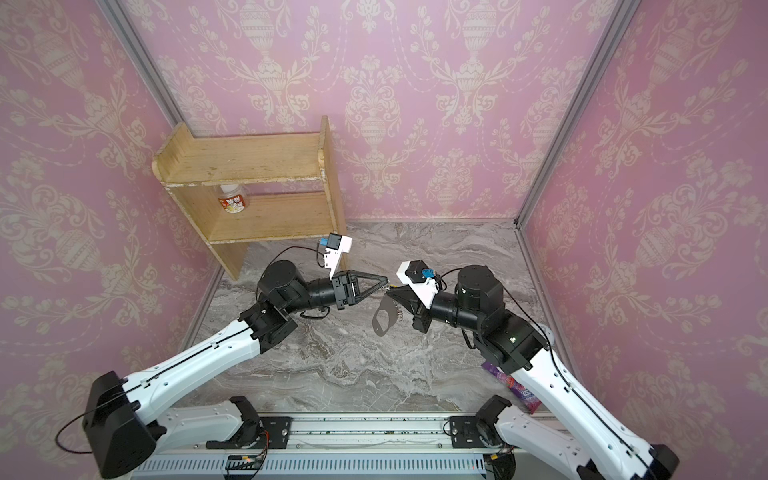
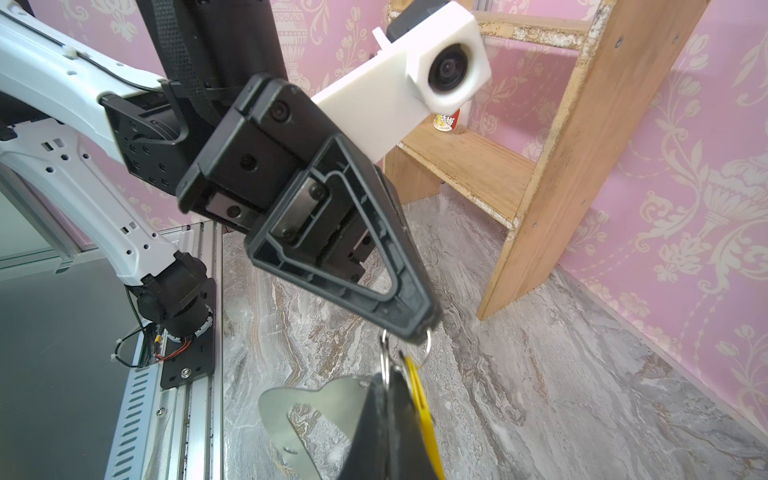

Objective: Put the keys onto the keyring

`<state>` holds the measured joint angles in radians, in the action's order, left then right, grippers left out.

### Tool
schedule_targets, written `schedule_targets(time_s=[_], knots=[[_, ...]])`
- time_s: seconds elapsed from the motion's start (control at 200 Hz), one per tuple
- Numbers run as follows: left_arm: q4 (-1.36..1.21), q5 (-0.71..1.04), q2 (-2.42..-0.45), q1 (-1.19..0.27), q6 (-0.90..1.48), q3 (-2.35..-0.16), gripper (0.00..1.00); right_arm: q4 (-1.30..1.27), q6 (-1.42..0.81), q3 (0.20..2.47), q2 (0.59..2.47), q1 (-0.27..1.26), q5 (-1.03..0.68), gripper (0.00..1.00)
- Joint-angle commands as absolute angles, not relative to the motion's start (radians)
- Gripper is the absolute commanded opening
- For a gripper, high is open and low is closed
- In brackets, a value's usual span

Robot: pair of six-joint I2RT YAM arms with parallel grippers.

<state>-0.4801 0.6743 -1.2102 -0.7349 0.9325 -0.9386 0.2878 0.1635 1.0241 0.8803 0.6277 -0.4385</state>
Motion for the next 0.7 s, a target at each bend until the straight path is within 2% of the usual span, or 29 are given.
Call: schedule_targets(time_s=[0.0,0.36,0.695], knots=[[-0.464,0.676,-1.183,-0.736,0.899,-0.939,0.0,0.256,0.144,1.062,0.878,0.622,-0.443,0.0],[-0.436,0.563,-1.16,-0.732,0.925,-0.912,0.0,0.155,0.101,0.995,0.781,0.622,-0.395,0.0],[-0.477,0.539,-1.204,-0.747,0.99,-0.9,0.0,0.026,0.04,0.922,0.74,0.622,-0.395,0.0]])
